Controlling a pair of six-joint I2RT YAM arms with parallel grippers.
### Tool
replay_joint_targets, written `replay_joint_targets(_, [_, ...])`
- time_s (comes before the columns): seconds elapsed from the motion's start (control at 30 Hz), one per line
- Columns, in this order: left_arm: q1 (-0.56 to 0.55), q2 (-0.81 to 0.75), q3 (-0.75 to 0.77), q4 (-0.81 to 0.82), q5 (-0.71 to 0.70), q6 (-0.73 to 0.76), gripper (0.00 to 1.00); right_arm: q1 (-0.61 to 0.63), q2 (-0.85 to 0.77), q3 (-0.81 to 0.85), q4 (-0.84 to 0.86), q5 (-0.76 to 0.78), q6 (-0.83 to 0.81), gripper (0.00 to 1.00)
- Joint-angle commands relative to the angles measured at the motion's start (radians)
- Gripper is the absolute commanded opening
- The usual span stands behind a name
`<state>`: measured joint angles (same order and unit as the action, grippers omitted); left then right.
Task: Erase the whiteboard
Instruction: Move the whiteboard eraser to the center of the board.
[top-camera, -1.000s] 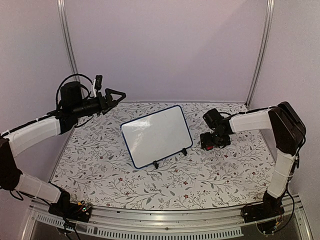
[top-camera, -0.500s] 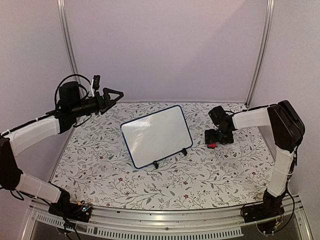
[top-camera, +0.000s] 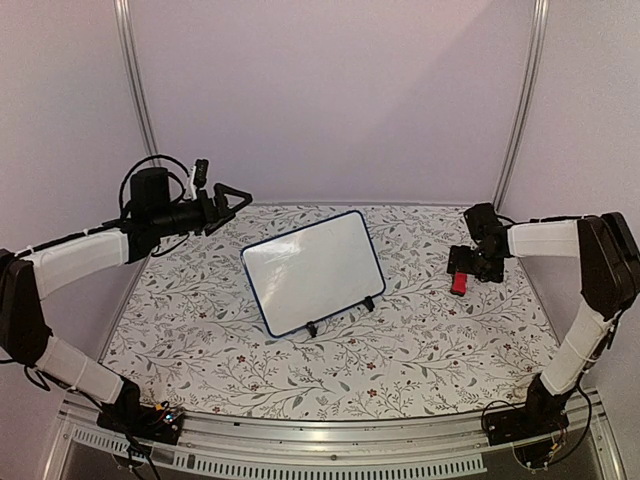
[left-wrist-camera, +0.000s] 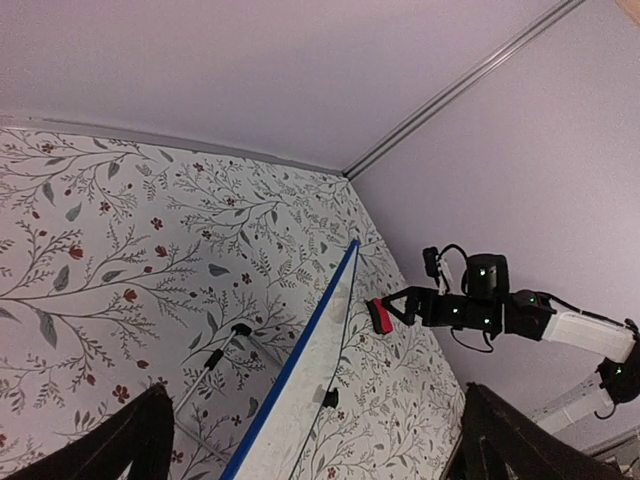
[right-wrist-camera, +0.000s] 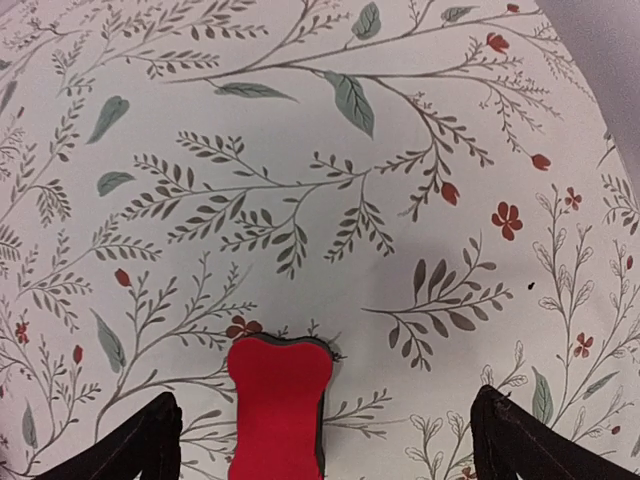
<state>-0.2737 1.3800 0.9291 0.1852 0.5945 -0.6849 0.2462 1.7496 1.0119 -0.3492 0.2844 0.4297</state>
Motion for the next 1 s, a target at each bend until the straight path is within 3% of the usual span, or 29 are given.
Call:
replay_joint_targets(0.0, [-0.005,0.009,0.042,-0.063,-0.049,0.064,1.00,0.005,-0.154,0.043,0.032,-0.024,-0.048,0.99])
replay_joint_targets(0.2, [-0.101,0.008,0.149,-0.289,-0.249,0.068,1.00,0.004,-0.289,0.089,0.041,-0.256,-0.100,0.99])
replay_joint_targets(0.27, [-0.131,-0.006,0.140,-0.289,-0.295,0.056,1.00,0.005,-0.316,0.087,0.045,-0.290,-0.123,0.99])
replay_joint_targets(0.67, [-0.149,-0.124,-0.183,0.013,-0.331,0.015,0.99,0.019,-0.349,0.061,0.117,-0.636,-0.210,0.99])
replay_joint_targets(0.97, [-0.153,-0.101,-0.341,0.221,-0.294,0.020,0.85,0.050,-0.350,0.044,0.067,-0.659,-0.224,0.99])
